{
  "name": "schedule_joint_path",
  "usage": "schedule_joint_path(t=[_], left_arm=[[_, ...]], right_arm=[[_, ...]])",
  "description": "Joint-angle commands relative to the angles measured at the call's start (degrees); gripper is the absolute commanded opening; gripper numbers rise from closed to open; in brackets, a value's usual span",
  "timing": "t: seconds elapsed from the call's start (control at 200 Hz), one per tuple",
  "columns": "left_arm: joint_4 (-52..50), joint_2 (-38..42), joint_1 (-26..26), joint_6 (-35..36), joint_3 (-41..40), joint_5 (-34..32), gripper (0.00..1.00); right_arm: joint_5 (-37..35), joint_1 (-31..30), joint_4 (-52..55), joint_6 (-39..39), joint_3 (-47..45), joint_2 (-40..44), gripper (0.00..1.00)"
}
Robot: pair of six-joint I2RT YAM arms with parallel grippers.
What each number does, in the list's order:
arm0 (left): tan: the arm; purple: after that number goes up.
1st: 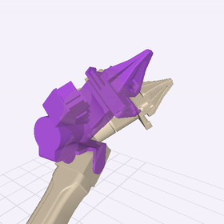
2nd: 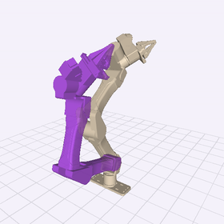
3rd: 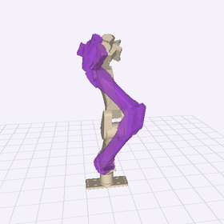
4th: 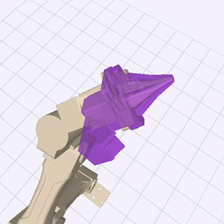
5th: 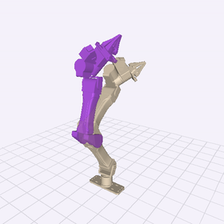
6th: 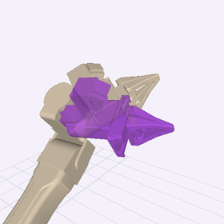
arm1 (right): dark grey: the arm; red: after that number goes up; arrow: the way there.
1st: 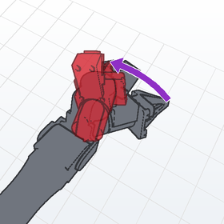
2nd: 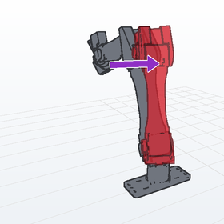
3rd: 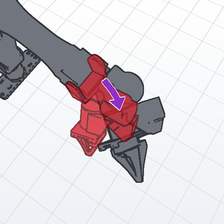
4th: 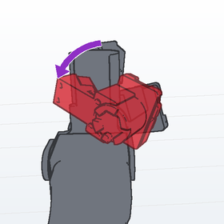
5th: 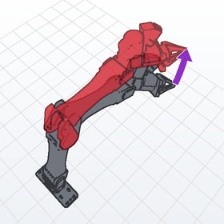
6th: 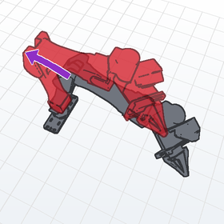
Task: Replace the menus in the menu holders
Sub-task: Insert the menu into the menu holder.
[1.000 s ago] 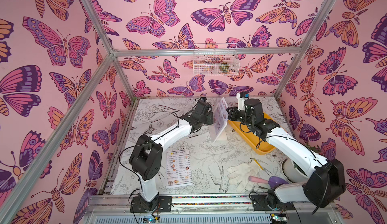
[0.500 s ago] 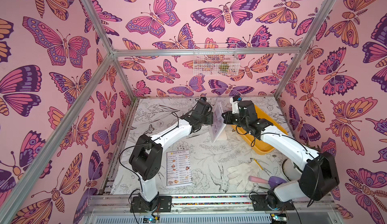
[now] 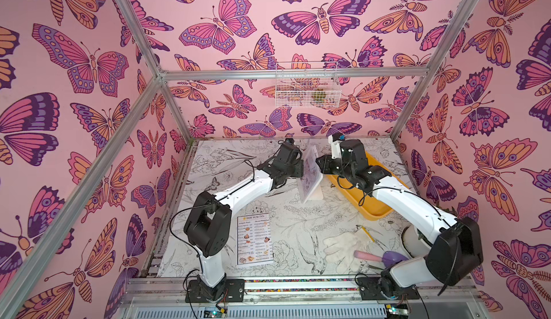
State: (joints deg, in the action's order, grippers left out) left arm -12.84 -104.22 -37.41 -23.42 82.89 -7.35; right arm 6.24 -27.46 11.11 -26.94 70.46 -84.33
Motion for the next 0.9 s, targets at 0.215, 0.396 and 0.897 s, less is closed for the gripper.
schedule_joint_path(t=[0.215,0.396,0.897], left_arm=[[0.5,1.7,0.6,0.0,-0.4,-1.4,0.65],[0.8,1.8,0.6,0.0,-0.5,-1.3,0.65],[0.8,1.9,0.6,0.0,-0.5,-1.3,0.65]], right_arm=[[0.2,0.6,1.6,0.3,2.7,-2.3,0.12],[-0.9,0.9,0.5,0.6,1.9,-0.4,0.14],[0.2,2.1,0.9,1.8,3.2,-1.9,0.20]])
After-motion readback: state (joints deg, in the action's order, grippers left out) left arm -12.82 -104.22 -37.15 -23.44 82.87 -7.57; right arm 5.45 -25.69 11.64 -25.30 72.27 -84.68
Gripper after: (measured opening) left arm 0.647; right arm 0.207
